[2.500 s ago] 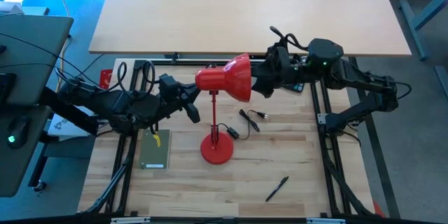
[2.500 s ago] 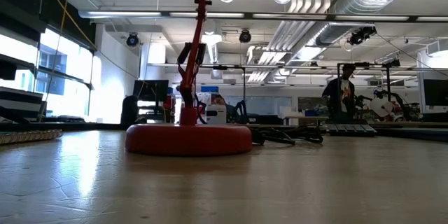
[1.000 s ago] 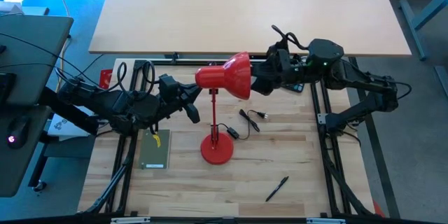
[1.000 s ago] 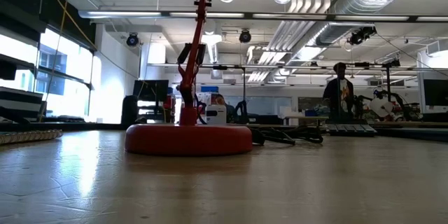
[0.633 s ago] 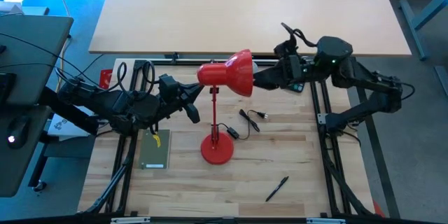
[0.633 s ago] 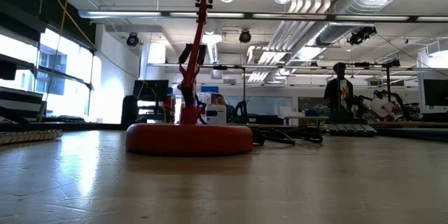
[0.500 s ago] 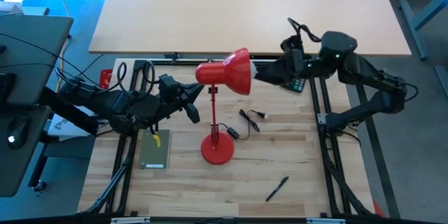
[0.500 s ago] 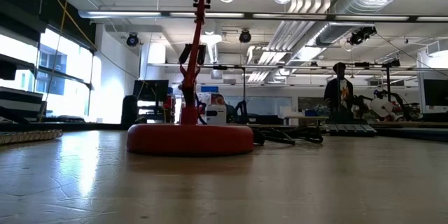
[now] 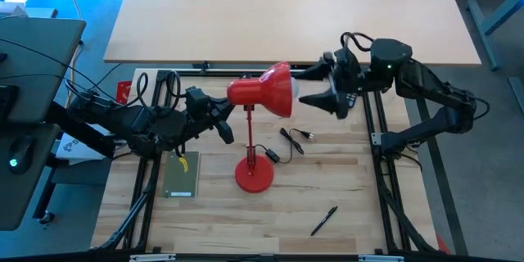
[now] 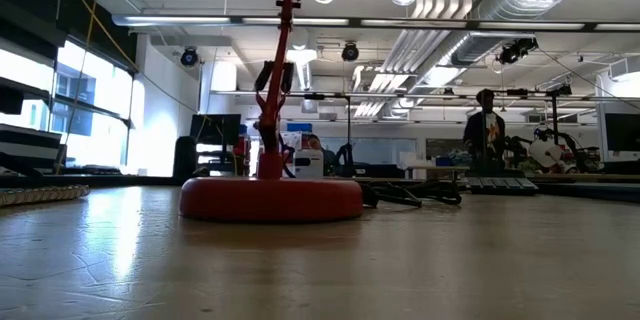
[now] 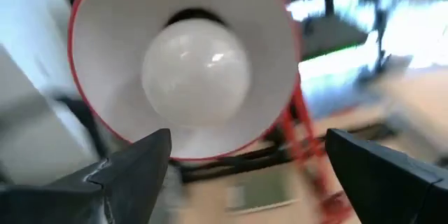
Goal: Screw lightbulb
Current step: Insert the white lightbulb into the red lamp
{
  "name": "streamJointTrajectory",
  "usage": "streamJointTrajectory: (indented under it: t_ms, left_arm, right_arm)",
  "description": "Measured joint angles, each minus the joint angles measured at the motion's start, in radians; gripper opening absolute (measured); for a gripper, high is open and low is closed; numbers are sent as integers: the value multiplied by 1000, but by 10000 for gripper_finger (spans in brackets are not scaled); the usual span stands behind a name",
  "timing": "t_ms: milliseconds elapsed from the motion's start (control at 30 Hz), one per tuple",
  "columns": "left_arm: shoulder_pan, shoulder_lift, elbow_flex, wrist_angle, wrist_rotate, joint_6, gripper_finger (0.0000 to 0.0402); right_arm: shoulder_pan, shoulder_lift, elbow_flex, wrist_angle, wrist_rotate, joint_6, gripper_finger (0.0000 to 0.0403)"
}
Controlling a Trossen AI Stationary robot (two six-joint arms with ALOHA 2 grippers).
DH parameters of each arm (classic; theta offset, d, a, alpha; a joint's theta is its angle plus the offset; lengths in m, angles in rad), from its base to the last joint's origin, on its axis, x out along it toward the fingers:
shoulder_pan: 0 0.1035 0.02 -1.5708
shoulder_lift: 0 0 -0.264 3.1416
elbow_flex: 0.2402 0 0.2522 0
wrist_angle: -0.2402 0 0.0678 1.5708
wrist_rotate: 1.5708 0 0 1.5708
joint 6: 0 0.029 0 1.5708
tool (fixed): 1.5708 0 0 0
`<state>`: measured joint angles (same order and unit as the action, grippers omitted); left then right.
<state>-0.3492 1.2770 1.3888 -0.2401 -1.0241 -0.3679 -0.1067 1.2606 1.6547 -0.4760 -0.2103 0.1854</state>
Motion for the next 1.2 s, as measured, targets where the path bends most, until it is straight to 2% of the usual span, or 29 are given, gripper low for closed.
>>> streamJointTrajectory:
  t_ms: [167,233,400,600,733,1000,1100,1200]
  left_arm:
    - [0,0,0,0,0,-22,0]
    - [0,0,0,0,0,-41,0]
    - [0,0,0,0,0,-49,0]
    - [0,0,0,2,0,-54,0]
    - [-4,0,0,3,0,-101,0]
    - [-5,0,0,6,0,-117,0]
    - [-5,0,0,7,0,-127,0]
    - [-5,0,0,6,0,-128,0]
  right_arm:
    - [0,0,0,7,8,-532,374]
    - [0,0,0,38,8,-699,374]
    - [-3,0,0,117,8,-905,373]
    - [-3,0,0,108,9,-1093,373]
    - [-3,0,0,107,11,-1085,373]
    - [-3,0,0,103,-3,-879,374]
    - [-3,4,0,142,-51,-867,373]
    - [3,4,0,198,-46,-896,374]
